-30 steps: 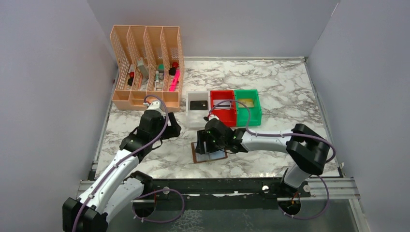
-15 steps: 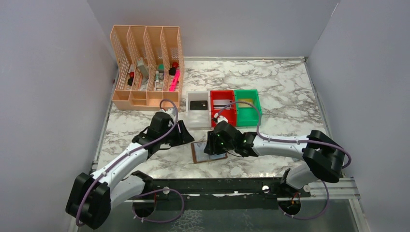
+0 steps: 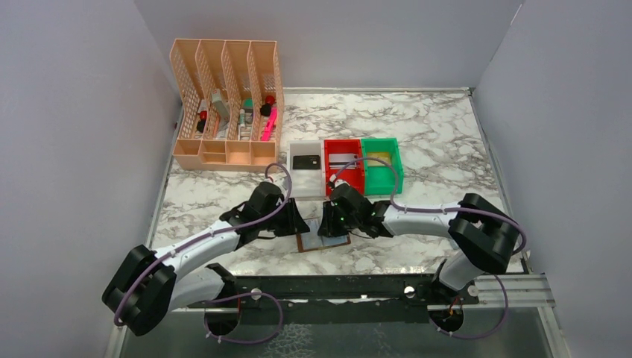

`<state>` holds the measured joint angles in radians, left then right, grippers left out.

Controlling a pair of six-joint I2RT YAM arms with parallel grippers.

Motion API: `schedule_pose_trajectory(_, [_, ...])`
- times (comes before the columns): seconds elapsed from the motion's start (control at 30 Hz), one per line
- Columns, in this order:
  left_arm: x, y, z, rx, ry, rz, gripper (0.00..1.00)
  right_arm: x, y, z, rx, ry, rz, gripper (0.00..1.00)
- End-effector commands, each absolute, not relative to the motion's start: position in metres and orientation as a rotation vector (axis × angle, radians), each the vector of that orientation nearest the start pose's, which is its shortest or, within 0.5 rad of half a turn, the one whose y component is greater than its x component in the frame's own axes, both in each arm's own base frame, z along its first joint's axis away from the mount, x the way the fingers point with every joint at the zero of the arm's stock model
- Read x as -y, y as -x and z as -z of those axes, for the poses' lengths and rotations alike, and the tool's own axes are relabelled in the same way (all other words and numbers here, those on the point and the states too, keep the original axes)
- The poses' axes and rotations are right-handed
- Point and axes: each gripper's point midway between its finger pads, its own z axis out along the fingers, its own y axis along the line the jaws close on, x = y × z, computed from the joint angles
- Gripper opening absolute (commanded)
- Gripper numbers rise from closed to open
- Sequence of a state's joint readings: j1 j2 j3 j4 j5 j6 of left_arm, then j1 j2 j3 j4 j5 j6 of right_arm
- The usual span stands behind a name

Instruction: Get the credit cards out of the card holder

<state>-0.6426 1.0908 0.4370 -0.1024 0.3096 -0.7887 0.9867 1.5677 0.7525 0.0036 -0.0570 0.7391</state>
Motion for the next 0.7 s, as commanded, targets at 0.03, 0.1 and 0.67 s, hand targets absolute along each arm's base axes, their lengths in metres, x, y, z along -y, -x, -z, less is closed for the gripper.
schedule_pose_trajectory(0.03, [0.230,-0.175,-0.052,-2.550,0.033,0.960,0.30,-0.342,-0.177,-0.029,-2.574,0.369,-0.851,0.26])
schedule_pose_trajectory(0.1, [0.228,-0.173,-0.047,-2.560,0.031,0.941,0.30,-0.338,-0.175,-0.023,-2.597,0.361,-0.847,0.27])
schedule_pose_trajectory(0.67, [0.225,-0.162,-0.028,-2.623,0.002,0.892,0.26,-0.342,-0.157,-0.014,-2.656,0.236,-1.095,0.30])
